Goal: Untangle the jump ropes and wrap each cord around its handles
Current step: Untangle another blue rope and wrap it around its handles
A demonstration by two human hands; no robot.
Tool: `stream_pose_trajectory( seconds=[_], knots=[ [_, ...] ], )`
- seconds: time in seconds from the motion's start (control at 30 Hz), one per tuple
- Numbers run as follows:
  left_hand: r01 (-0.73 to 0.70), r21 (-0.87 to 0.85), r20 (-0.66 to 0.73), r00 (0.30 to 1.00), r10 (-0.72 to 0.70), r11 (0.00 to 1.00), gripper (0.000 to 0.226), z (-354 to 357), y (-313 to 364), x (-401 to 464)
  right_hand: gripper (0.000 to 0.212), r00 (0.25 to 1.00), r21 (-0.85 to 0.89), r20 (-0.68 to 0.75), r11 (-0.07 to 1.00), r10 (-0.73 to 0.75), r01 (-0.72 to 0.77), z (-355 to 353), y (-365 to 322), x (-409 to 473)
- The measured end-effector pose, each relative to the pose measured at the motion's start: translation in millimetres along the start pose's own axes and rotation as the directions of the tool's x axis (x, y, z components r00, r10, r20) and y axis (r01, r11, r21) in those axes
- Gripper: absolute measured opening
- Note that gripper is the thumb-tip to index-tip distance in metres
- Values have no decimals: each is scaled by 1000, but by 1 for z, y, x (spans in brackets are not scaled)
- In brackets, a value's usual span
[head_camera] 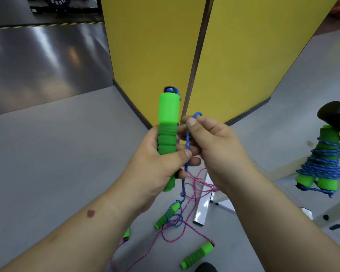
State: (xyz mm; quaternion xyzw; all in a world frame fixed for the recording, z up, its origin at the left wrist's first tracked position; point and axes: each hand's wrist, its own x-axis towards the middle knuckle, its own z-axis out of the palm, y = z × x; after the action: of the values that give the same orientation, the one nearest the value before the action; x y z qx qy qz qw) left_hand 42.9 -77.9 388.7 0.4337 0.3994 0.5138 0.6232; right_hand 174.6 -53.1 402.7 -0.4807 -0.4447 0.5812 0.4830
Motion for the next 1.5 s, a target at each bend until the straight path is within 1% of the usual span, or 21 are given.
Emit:
stream_pose_trajectory(
  seconds=[0.1,0.17,0.23,0.3,0.37,0.43,0.5,0.57,0.67,0.73,0.8,0.87,0.93,1.0,1.07,1.13,1.2,1.23,1.3,1.4,1.5],
  knots=[
    [-34,-76,-177,984,20,997,29,-13,7,10,38,916,-35,247,948,316,-318,-1,3,-4],
    [-67,-49,-269,962,51,997,27,-27,10,17,26,852,-245,352,916,388,-317,-5,2,-9],
    [-75,4,-304,950,73,997,25,-35,11,20,20,905,-269,315,941,285,-203,-4,1,-9],
    [-36,-8,-282,959,32,999,26,-33,8,17,20,976,-63,194,994,103,-92,0,-1,-5],
    [7,-23,-155,988,-11,1000,28,-24,0,11,18,998,165,59,986,-35,25,2,-5,1],
    [31,-17,-22,999,-31,999,36,-12,-7,3,16,994,184,-44,977,-99,106,0,-4,5],
    [18,-6,1,1000,-18,1000,40,-3,-8,0,16,993,116,-75,988,-95,104,-2,-1,6],
    [-24,-18,-55,998,22,1000,36,-1,-2,3,21,999,106,-29,994,15,-12,-1,2,4],
    [-73,-70,-221,974,55,995,31,-16,9,14,29,939,-9,212,961,271,-276,-2,0,-4],
    [-85,-45,-301,951,67,995,31,-27,12,19,22,882,-227,329,935,337,-272,-5,1,-9],
    [-65,-38,-322,946,49,997,29,-30,11,19,17,915,-256,323,953,243,-162,-2,3,-9],
    [-16,-79,-272,962,-6,997,25,-25,7,15,15,977,-81,204,996,61,-45,3,1,-5],
    [42,-82,-137,989,-53,996,21,-17,3,8,13,997,88,38,994,-63,59,3,-4,0],
    [60,-36,-16,998,-61,998,28,-10,0,2,14,994,98,-61,991,-88,94,0,-5,3],
    [36,-24,-30,999,-37,999,31,-7,2,2,18,999,90,-49,996,-24,29,-2,-1,4],
    [-4,-70,-129,992,-5,998,30,-11,7,6,27,983,110,95,979,159,-169,-1,4,3],
    [-36,-100,-220,975,14,994,29,-18,13,12,35,896,-38,282,937,344,-348,-1,3,-4],
    [-50,-89,-252,967,26,995,28,-23,15,15,31,865,-145,337,928,371,-342,-1,3,-6],
    [-60,-9,-283,958,55,998,27,-31,15,17,20,899,-246,325,944,295,-221,-1,4,-8],
    [-18,25,-212,977,23,1000,26,-29,9,13,17,992,-86,124,996,37,-26,2,4,-3],
    [25,46,-19,1000,-24,999,32,-15,2,3,15,996,71,-34,994,-80,82,4,-1,1]
  ],
)
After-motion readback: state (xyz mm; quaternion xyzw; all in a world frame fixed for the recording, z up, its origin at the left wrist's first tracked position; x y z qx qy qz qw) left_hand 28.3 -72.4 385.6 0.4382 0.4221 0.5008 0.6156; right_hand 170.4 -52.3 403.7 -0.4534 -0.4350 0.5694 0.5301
